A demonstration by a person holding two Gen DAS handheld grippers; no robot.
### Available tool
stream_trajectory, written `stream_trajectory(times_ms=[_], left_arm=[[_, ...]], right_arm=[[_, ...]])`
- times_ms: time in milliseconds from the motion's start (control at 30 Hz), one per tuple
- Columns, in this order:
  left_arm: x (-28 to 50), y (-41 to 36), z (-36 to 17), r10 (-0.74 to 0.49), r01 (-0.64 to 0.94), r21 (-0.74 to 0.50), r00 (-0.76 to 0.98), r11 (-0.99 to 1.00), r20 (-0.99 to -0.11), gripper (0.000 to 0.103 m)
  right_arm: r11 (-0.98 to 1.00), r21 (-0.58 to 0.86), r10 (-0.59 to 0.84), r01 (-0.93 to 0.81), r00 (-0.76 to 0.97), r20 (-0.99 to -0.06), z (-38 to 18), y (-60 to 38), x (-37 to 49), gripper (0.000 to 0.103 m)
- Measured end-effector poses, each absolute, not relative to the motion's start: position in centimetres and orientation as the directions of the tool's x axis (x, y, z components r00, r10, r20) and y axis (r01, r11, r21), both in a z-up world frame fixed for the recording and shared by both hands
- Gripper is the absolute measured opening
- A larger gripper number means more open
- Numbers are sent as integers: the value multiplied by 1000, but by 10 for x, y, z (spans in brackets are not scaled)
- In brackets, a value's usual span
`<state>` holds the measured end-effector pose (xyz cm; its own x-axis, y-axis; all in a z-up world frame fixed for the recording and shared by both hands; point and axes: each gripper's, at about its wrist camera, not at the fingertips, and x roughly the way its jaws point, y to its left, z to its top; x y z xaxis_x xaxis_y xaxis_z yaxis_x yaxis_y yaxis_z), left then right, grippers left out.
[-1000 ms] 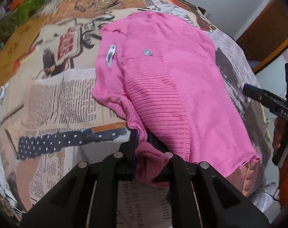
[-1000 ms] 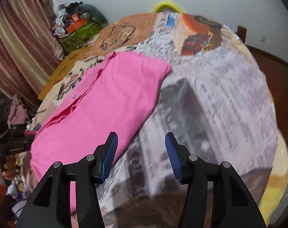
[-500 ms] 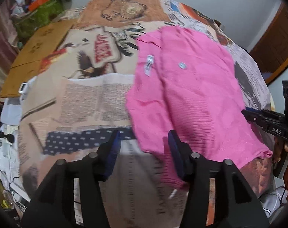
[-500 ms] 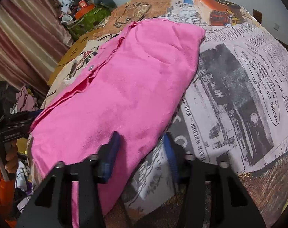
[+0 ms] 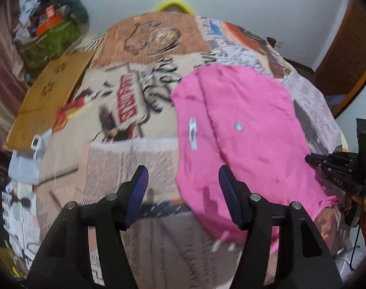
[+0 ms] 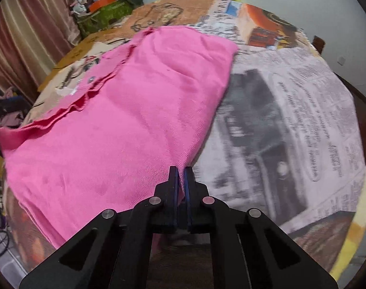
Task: Fold small clothes
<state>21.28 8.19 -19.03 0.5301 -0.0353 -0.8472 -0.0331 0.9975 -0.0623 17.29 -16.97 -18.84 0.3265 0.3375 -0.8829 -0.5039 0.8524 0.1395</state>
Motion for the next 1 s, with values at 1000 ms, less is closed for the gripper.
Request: stream_trajectory(times_ms=[1000], left_arm=[[356, 62, -260, 39, 41, 57, 356, 998, -934, 79]], right_arm=[[825, 185, 392, -534, 304, -868, -194, -170, 197, 33]])
